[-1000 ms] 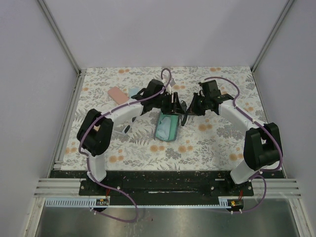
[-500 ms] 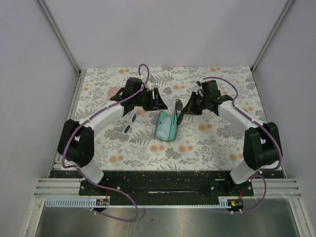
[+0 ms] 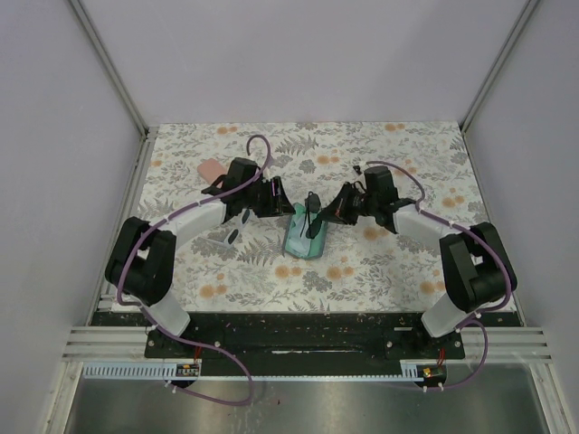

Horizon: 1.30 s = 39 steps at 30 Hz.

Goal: Organize the sunglasses

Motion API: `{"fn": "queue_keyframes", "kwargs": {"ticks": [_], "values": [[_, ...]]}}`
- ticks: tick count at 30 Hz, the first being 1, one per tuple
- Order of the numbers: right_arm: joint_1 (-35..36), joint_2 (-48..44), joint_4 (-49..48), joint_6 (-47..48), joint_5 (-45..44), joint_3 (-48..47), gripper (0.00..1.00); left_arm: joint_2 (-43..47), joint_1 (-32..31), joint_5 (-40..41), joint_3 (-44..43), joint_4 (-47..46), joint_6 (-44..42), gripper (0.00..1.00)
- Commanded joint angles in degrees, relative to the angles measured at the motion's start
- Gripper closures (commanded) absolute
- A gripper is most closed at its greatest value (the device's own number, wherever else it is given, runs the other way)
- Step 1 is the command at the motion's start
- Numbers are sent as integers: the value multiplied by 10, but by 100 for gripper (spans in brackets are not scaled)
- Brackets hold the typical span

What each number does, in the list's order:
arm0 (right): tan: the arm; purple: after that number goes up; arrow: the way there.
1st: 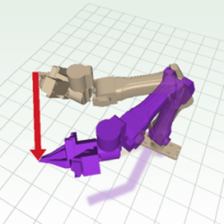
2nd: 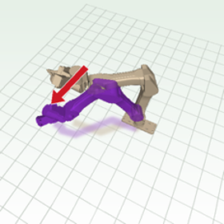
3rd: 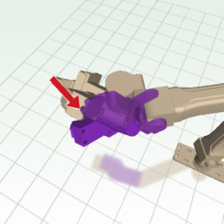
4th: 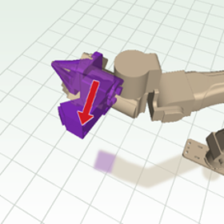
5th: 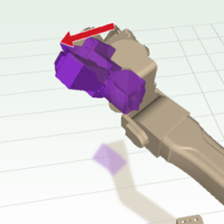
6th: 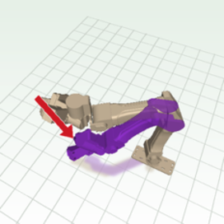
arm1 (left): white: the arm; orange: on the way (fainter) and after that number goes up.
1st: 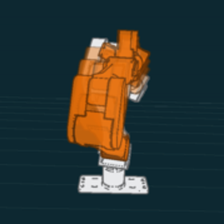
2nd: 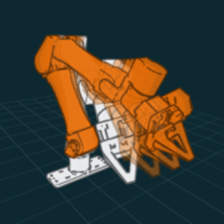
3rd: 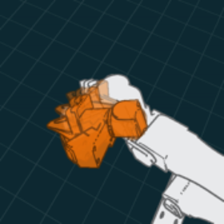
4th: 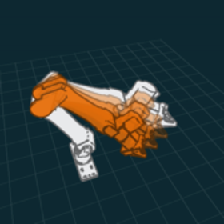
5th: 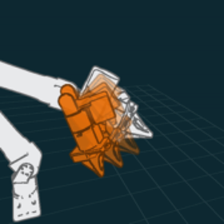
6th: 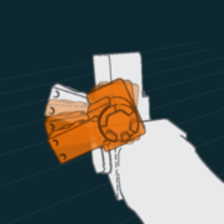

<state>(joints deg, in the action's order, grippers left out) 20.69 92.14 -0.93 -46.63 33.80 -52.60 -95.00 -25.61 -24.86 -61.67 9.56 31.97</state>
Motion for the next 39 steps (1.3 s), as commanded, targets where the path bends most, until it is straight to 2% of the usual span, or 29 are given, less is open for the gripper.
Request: {"fn": "queue_keyframes", "kwargs": {"ticks": [1, 9, 14, 16, 21, 25, 28, 36, 39], "values": [[24, -32, -112, -47, 7, 30, 100, 12, 1, 6, 22, -61, 10, 48], [25, -61, -203, -48, -14, 99, 100, 119, 19, -56, 119, -175, 104, 45], [25, -48, -320, -83, 38, 130, 100, 172, 17, -93, 182, -298, 185, 29], [27, -45, -335, -89, 50, 131, 100, 176, 15, -99, 182, -307, 197, 28], [36, -49, -334, -80, 57, 125, 100, 162, 7, -120, 161, -295, 196, 40], [43, -52, -339, -80, 57, 123, 100, 140, -1, -119, 147, -287, 195, 42], [45, -52, -341, -80, 58, 124, 100, 127, -3, -121, 145, -294, 199, 50], [48, -52, -355, -89, 66, 130, 100, 100, -11, -125, 138, -304, 208, 54], [48, -50, -360, -92, 68, 130, 100, 88, -13, -137, 136, -324, 219, 65]]}}
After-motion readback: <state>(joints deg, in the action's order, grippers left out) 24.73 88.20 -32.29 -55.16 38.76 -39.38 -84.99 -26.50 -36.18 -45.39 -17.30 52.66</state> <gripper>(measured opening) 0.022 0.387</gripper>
